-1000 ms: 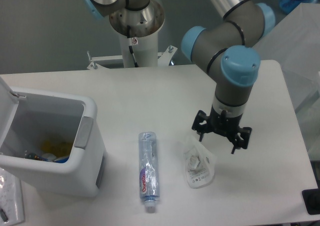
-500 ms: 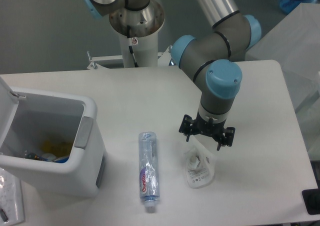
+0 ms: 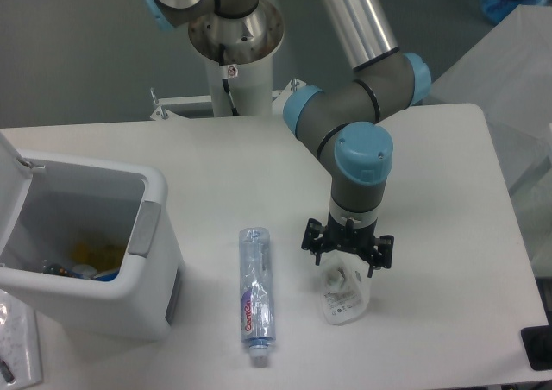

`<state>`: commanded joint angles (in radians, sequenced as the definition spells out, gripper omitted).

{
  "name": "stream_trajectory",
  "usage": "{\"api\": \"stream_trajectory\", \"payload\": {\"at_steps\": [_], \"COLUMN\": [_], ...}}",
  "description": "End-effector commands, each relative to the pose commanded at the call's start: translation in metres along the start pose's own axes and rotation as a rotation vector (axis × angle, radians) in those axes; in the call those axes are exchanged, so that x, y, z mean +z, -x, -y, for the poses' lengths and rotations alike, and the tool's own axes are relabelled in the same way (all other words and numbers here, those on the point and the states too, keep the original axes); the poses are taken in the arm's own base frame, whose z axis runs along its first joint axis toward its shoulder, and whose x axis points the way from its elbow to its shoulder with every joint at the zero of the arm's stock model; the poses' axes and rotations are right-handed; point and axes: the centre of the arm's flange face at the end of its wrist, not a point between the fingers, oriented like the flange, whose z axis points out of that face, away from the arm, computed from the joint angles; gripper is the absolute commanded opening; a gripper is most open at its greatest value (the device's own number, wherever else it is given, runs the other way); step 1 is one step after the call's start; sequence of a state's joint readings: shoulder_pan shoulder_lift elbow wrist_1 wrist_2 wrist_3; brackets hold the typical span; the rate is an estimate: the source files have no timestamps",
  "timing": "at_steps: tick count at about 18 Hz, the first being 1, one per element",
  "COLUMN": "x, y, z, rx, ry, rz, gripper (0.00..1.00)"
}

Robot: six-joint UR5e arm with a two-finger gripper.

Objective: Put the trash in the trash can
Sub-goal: 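Lower the open gripper onto the crumpled clear plastic wrapper and close, then lift the wrapper and carry it over the white trash bin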

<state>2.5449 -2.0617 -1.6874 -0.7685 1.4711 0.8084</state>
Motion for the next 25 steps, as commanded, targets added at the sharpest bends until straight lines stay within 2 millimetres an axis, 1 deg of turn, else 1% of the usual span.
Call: {"api": "stream_trajectory", "payload": {"at_steps": [2, 5, 7, 8, 10, 12, 13, 18, 21, 23, 25], "x": [0.003, 0.013, 0.029, 0.03, 0.029, 0.026, 0.024, 0.01, -0.023, -0.04, -0.056], "y": [0.0, -0.003, -0.003, -0.005, -0.005, -0.004, -0.004, -0.005, -0.003, -0.003, 0.007], "z": [-0.001, -0.007, -0.01, -0.007, -0.007, -0.006, -0.006, 0.004, 0.013, 0.022, 0.03], "rx": [0.003, 0.022, 0.074, 0.085, 0.085, 0.084, 0.084, 0.084, 0.072, 0.038, -0.028], "ry": [0.008, 0.035, 0.077, 0.084, 0.088, 0.085, 0.082, 0.031, -0.077, -0.172, -0.268], "rz": [0.001, -0.007, -0.005, -0.001, 0.003, 0.009, 0.008, -0.001, -0.025, -0.075, -0.127], "gripper": [1.0, 1.0, 0.99, 0.9, 0.59, 0.19, 0.01, 0.0, 0.0, 0.0, 0.0]}}
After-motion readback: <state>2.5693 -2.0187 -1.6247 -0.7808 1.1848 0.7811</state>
